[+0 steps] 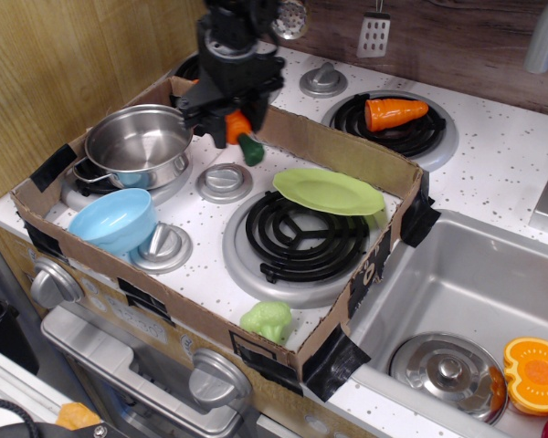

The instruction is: Take carrot off plate

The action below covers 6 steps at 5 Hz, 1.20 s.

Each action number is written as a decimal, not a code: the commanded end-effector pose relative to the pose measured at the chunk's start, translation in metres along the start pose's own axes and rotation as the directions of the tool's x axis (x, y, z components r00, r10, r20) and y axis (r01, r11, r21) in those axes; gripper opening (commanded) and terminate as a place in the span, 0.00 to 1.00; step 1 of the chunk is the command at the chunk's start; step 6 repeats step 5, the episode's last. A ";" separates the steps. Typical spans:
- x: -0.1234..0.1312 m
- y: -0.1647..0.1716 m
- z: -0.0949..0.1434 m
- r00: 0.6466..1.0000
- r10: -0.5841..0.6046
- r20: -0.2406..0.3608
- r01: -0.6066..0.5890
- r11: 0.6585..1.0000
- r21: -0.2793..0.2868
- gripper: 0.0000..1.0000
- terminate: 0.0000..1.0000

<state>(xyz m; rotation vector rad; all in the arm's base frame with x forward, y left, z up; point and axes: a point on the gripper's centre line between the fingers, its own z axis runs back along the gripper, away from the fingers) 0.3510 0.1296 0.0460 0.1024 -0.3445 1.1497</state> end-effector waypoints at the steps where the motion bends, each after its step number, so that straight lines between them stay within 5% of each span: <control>1: 0.042 -0.001 -0.005 0.994 0.099 0.047 -0.094 0.991 -0.095 0.00 0.00; 2: 0.041 -0.006 -0.011 0.988 0.151 0.034 -0.146 0.981 -0.129 1.00 0.00; 4: 0.043 -0.012 -0.008 0.982 0.134 0.135 -0.107 0.976 -0.190 1.00 0.00; 5: 0.045 -0.021 0.002 0.969 0.129 0.209 -0.081 0.971 -0.225 1.00 1.00; 6: 0.045 -0.021 0.002 0.969 0.129 0.209 -0.081 0.971 -0.225 1.00 1.00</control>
